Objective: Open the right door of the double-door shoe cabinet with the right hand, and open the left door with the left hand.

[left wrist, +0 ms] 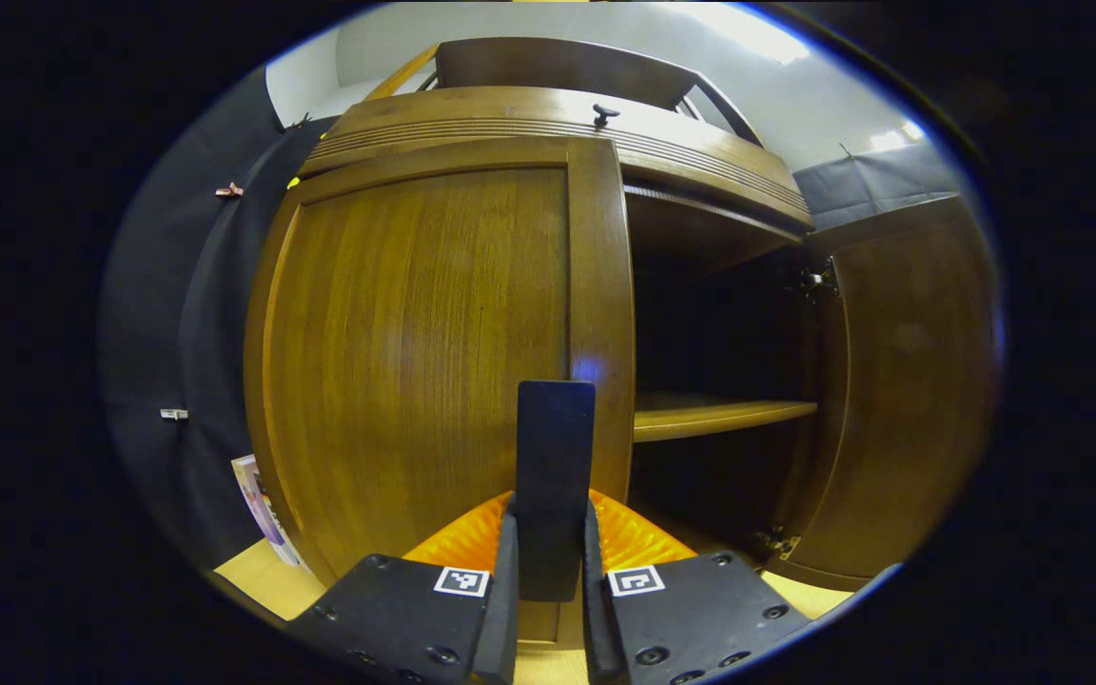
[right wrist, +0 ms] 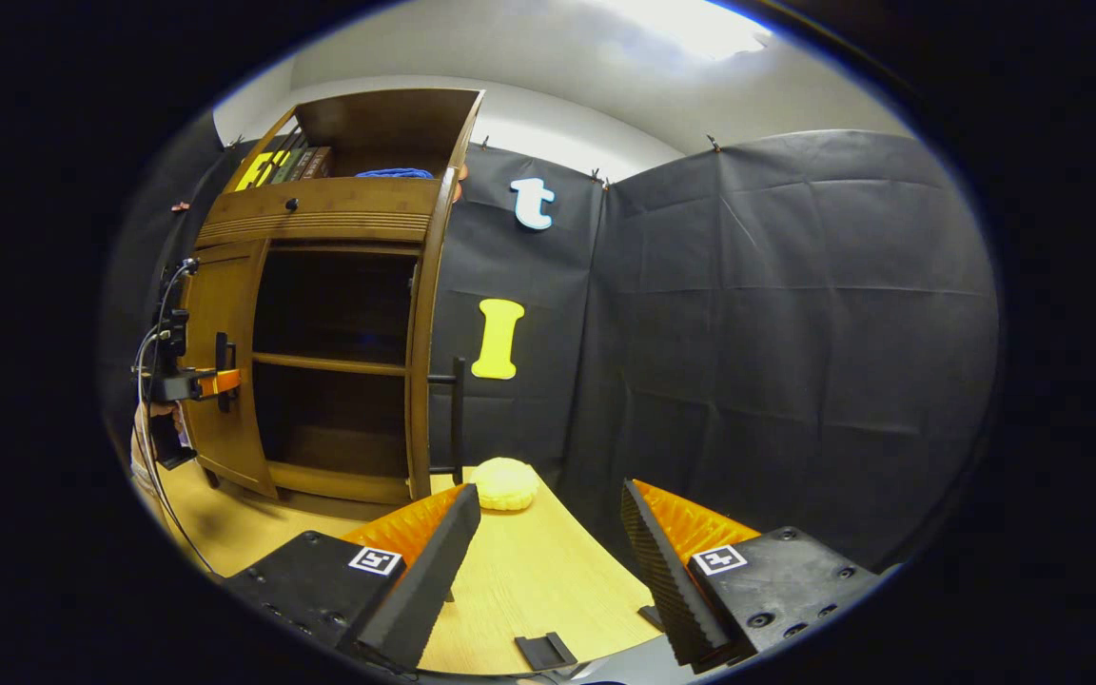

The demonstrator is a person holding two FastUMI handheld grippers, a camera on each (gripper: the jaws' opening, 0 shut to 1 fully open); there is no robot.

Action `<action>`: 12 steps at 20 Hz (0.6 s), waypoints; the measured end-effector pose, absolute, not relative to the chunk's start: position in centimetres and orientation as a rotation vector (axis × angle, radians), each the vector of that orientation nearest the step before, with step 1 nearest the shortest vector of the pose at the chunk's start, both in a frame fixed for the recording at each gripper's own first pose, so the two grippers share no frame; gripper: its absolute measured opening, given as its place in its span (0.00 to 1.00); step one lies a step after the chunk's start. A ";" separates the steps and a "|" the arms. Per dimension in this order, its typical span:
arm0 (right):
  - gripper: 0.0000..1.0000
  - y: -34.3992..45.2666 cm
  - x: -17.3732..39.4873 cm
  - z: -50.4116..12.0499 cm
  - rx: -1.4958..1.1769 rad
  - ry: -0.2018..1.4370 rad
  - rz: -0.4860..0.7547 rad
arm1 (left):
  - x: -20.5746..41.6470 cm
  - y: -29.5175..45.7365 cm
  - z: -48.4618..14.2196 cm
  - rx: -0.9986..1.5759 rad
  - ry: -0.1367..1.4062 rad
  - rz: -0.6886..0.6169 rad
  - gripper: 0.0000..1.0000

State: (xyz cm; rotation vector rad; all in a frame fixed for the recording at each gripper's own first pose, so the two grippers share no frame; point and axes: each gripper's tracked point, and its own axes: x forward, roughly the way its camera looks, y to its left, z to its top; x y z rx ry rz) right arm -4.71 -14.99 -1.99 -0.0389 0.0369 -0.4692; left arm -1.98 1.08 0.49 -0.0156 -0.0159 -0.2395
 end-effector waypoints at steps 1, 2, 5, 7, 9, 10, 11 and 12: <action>0.95 -14.6 -4.7 -2.0 -0.040 0.038 -0.461 | -2.5 1.3 0.5 -0.018 -0.014 -0.245 0.31; 0.95 -14.3 -4.5 -1.9 -0.043 0.037 -0.455 | -3.0 1.4 0.6 -0.019 -0.016 -0.250 0.31; 0.95 -13.3 -4.1 -1.8 -0.049 0.036 -0.429 | -4.8 2.1 0.7 -0.021 -0.013 -0.263 0.31; 0.95 -12.6 -3.8 -1.8 -0.050 0.036 -0.409 | -5.7 2.5 0.7 -0.024 -0.009 -0.272 0.31; 0.95 -11.9 -3.7 -2.0 -0.044 0.039 -0.386 | -6.7 3.2 0.6 -0.029 -0.004 -0.281 0.31; 0.95 -11.5 -3.6 -2.1 -0.039 0.040 -0.374 | -7.2 3.4 0.6 -0.032 -0.004 -0.286 0.31; 0.95 -11.1 -3.4 -2.2 -0.033 0.041 -0.362 | -7.7 3.8 0.5 -0.031 -0.004 -0.288 0.31; 0.95 -10.7 -3.1 -2.3 -0.027 0.042 -0.349 | -8.2 4.1 0.6 -0.027 -0.004 -0.288 0.31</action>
